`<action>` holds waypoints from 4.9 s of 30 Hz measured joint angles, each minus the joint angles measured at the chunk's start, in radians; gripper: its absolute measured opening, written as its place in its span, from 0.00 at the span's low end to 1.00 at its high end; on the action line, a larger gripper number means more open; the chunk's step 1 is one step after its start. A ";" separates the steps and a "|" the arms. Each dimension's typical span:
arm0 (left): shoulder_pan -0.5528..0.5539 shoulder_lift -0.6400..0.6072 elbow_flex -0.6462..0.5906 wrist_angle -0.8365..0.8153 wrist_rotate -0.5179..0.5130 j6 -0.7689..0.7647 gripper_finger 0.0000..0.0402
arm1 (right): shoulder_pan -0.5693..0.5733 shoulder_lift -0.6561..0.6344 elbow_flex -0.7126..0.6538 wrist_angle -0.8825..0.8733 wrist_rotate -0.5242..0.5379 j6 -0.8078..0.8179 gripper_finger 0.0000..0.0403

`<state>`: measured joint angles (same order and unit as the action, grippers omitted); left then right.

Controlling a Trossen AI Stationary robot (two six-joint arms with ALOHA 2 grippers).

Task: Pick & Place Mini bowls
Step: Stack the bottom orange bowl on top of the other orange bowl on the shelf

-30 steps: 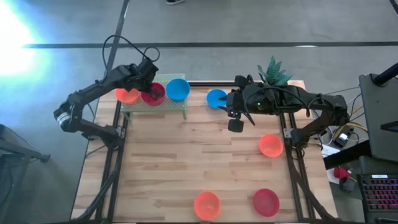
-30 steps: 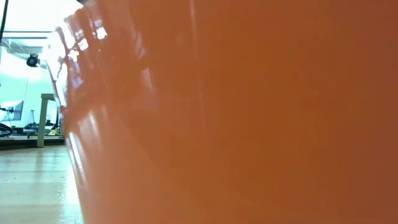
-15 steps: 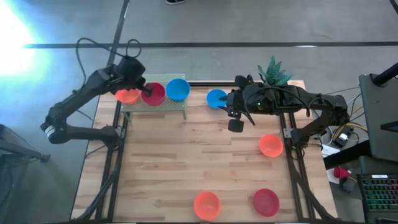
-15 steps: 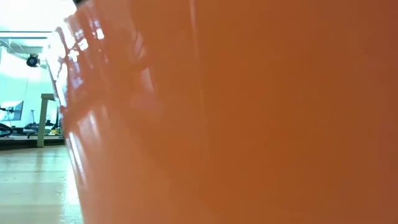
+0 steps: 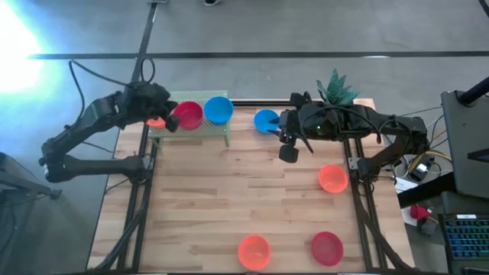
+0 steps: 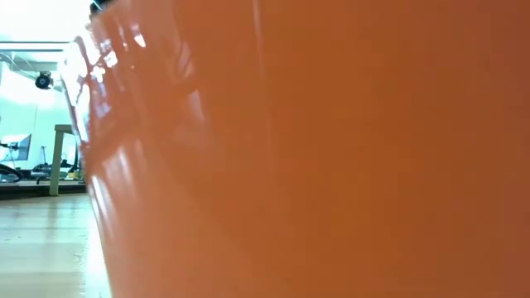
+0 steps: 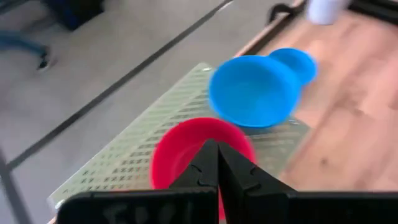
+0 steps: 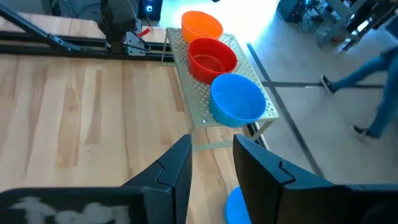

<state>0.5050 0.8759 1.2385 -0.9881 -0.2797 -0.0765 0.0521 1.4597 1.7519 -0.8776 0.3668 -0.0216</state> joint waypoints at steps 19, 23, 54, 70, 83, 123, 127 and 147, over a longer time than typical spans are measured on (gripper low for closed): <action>-0.664 0.089 0.000 -0.007 0.016 0.023 0.00 | 0.012 -0.002 0.000 -0.332 -0.014 0.384 0.28; -0.812 0.171 0.000 0.008 -0.054 0.022 0.00 | 0.026 -0.005 0.000 -0.397 -0.081 0.403 0.28; -1.059 0.708 0.085 0.394 0.153 -0.125 0.00 | 0.394 -0.033 0.000 -0.406 -0.168 0.306 0.28; -1.047 0.851 0.162 0.397 0.148 -0.222 0.16 | 0.417 -0.049 0.000 -0.399 -0.163 0.306 0.28; -1.027 0.986 0.166 0.591 0.148 -0.298 0.19 | 0.417 -0.049 0.000 -0.399 -0.163 0.298 0.28; -1.025 1.122 0.145 0.752 0.193 -0.502 0.19 | 0.417 -0.049 -0.001 -0.399 -0.158 0.280 0.28; -1.025 1.122 0.136 0.766 0.198 -0.502 0.19 | 0.417 -0.049 -0.002 -0.399 -0.158 0.281 0.28; -1.023 1.126 0.081 0.882 0.268 -0.539 0.08 | 0.417 -0.049 -0.002 -0.400 -0.157 0.280 0.28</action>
<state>-0.5176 2.0018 1.3193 -0.1059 -0.0121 -0.6152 0.4690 1.4109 1.7504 -1.2772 0.2094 0.2584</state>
